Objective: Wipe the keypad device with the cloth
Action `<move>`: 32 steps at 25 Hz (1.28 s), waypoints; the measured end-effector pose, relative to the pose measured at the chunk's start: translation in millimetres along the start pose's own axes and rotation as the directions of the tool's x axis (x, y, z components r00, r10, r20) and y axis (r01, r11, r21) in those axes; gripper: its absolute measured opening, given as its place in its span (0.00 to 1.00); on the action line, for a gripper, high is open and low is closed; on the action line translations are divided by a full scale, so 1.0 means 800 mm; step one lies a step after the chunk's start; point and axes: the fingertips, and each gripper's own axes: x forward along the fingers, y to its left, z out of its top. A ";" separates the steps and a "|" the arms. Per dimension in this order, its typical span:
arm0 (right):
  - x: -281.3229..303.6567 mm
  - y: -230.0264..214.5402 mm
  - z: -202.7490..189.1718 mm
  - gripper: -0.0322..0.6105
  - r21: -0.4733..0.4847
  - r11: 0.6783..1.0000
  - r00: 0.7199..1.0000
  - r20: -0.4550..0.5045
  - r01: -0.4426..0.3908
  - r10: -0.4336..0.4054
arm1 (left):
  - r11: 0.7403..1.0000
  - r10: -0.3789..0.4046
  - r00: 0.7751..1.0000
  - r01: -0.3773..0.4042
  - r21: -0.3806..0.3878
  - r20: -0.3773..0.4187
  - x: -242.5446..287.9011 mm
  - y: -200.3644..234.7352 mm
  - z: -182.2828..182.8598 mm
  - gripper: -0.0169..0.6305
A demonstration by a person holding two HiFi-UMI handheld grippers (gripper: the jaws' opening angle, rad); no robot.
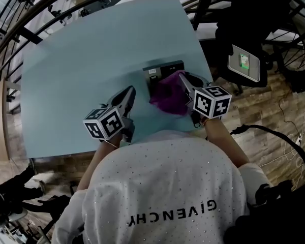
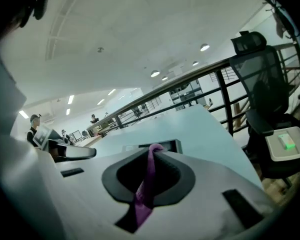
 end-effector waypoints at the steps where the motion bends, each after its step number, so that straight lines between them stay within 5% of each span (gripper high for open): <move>1: 0.003 0.012 0.000 0.08 -0.002 1.000 1.000 0.003 -0.030 0.030 | 1.000 -0.001 1.000 0.001 -0.004 -0.003 0.000 0.002 -0.002 0.03; 17: 0.074 0.142 -0.062 0.08 -0.039 0.991 0.982 -0.147 -0.128 0.121 | 0.999 0.016 1.000 -0.017 -0.050 -0.020 -0.077 0.073 0.001 0.03; 32: 0.067 0.089 -0.068 0.08 0.047 0.984 0.980 -0.109 0.175 -0.169 | 0.997 -0.042 0.999 0.042 -0.062 0.007 -0.105 0.103 0.010 0.03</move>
